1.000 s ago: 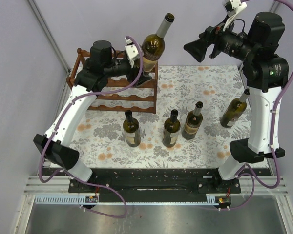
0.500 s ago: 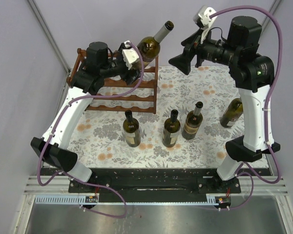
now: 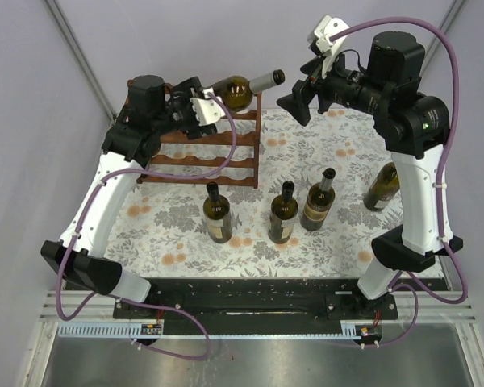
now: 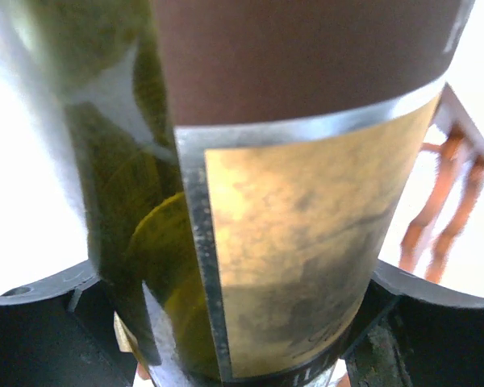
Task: Put the wine bottle on the wine rack
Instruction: Adjust the wine bottle.
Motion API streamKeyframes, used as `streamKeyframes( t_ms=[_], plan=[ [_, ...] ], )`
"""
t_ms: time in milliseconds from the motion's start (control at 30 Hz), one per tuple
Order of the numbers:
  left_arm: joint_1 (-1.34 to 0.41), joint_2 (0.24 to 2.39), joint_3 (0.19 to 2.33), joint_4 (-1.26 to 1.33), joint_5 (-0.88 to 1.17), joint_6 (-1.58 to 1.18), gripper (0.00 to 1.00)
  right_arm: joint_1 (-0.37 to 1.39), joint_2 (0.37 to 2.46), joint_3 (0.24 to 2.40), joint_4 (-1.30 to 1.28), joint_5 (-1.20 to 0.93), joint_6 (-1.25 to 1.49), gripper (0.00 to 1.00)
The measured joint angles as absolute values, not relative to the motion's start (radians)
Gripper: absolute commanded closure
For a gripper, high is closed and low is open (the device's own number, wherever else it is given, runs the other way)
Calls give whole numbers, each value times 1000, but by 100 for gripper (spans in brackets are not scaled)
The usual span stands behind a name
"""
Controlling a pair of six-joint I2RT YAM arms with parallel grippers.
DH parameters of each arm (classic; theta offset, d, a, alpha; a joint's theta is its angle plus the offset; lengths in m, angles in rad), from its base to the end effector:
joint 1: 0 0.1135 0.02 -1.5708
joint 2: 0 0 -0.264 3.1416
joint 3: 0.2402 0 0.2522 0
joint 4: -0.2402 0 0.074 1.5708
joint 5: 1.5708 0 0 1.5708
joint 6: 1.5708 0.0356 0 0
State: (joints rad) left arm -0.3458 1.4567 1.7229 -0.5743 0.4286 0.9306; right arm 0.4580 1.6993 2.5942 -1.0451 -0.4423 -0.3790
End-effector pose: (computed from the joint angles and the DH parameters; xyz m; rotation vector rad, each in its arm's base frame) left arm 0.2884 -0.1196 0.4658 1.3221 1.2943 0.0043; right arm 0.2312 0.1309 0.5881 -0.9881 1.4152 0.4382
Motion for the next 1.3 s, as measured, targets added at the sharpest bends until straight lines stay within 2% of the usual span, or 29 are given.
streamKeyframes(
  t_ms=[400, 667, 1033, 1300],
  plan=[
    [-322, 1456, 1677, -559, 273, 1402, 100, 584, 1707, 2598, -1092, -359, -423, 2],
    [-314, 1456, 1631, -488, 220, 1626, 100, 607, 1722, 2538, -1101, -304, -421, 6],
    [-308, 1456, 1627, -463, 220, 1698, 100, 616, 1814, 2480, -1131, -286, -414, 10],
    [-306, 1456, 1626, -467, 220, 1713, 100, 628, 1894, 2529, -1159, -289, -416, 22]
  ],
)
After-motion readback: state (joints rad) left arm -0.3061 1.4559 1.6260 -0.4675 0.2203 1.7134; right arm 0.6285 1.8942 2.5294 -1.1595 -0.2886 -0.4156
